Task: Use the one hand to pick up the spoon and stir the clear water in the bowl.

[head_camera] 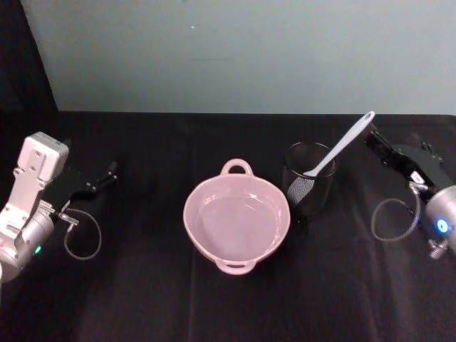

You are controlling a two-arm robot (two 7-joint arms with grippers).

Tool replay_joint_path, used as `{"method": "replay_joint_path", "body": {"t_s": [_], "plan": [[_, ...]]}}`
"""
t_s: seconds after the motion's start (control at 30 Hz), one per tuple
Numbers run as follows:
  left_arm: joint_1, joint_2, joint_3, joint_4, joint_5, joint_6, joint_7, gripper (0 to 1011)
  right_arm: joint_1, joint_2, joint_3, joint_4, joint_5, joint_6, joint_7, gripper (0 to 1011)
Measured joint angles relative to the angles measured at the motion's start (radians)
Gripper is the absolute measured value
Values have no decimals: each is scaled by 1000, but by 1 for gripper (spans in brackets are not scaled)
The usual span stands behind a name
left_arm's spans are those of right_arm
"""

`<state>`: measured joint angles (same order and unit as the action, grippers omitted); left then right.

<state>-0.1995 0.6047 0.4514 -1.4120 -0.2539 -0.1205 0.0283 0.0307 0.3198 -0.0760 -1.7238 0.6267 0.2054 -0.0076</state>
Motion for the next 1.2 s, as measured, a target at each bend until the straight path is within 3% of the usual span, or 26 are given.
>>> {"method": "replay_joint_path", "body": {"t_s": [0.3, 0.8, 1.2], "plan": [[0, 0, 0, 0, 0, 0, 0, 1011, -47, 63, 40, 28, -87, -85, 71, 1003], [0, 0, 0, 0, 0, 0, 0, 1011, 19, 51, 18, 233, -265, -186, 49, 1003], [0, 0, 0, 0, 0, 0, 0, 1011, 14, 51, 21, 221, -255, -181, 49, 1002]]}}
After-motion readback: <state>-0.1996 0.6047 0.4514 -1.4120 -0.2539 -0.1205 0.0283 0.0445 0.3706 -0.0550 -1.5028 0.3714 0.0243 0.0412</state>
